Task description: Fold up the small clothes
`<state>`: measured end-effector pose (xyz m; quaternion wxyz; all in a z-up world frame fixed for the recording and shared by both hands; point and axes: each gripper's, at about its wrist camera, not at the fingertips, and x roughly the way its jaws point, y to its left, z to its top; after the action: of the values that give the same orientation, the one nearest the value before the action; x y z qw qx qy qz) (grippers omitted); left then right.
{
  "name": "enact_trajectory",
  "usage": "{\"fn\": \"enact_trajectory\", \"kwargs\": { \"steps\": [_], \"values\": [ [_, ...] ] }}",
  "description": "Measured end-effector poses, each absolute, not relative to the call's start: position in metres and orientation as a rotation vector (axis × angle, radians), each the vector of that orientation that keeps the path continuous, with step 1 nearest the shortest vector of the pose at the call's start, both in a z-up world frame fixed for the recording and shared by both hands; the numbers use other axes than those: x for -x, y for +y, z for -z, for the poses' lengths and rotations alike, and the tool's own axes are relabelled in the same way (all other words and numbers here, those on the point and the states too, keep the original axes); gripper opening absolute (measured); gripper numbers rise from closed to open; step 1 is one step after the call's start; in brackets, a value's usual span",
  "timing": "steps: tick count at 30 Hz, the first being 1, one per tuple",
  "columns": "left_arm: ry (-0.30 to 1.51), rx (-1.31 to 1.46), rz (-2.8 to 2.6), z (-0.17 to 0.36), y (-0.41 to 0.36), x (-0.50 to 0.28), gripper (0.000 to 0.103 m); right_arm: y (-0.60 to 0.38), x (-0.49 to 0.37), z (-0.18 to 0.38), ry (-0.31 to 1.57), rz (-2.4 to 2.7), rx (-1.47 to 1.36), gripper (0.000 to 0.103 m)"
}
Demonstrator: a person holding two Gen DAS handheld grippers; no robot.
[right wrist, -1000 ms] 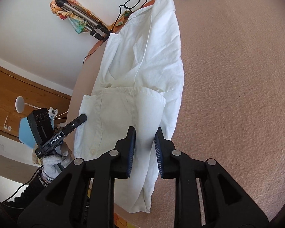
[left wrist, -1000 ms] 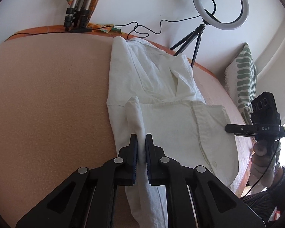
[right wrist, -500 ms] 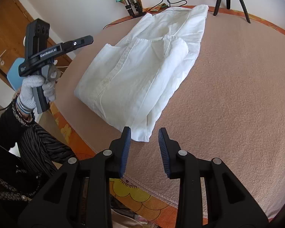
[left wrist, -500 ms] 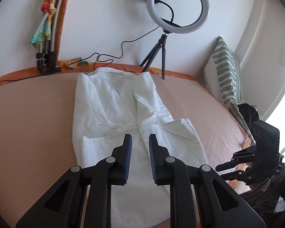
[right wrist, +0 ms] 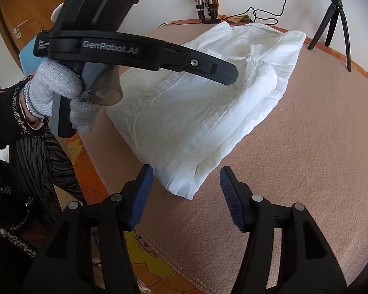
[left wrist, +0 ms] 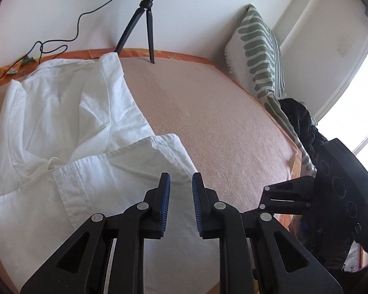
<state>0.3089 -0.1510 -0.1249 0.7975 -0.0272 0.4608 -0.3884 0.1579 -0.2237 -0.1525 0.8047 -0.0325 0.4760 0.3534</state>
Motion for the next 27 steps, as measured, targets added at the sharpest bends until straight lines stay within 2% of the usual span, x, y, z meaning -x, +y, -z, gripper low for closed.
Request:
{"fn": "enact_trajectory", "kwargs": {
  "steps": [6, 27],
  "values": [
    [1.067, 0.070, 0.741, 0.153, -0.144, -0.332, 0.017, -0.215, -0.161, 0.157, 1.010, -0.786, 0.125, 0.060],
    [1.063, 0.106, 0.744, 0.158, -0.138, -0.334, 0.016, -0.219, -0.160, 0.152, 1.001, -0.866, 0.070, 0.057]
  ]
}}
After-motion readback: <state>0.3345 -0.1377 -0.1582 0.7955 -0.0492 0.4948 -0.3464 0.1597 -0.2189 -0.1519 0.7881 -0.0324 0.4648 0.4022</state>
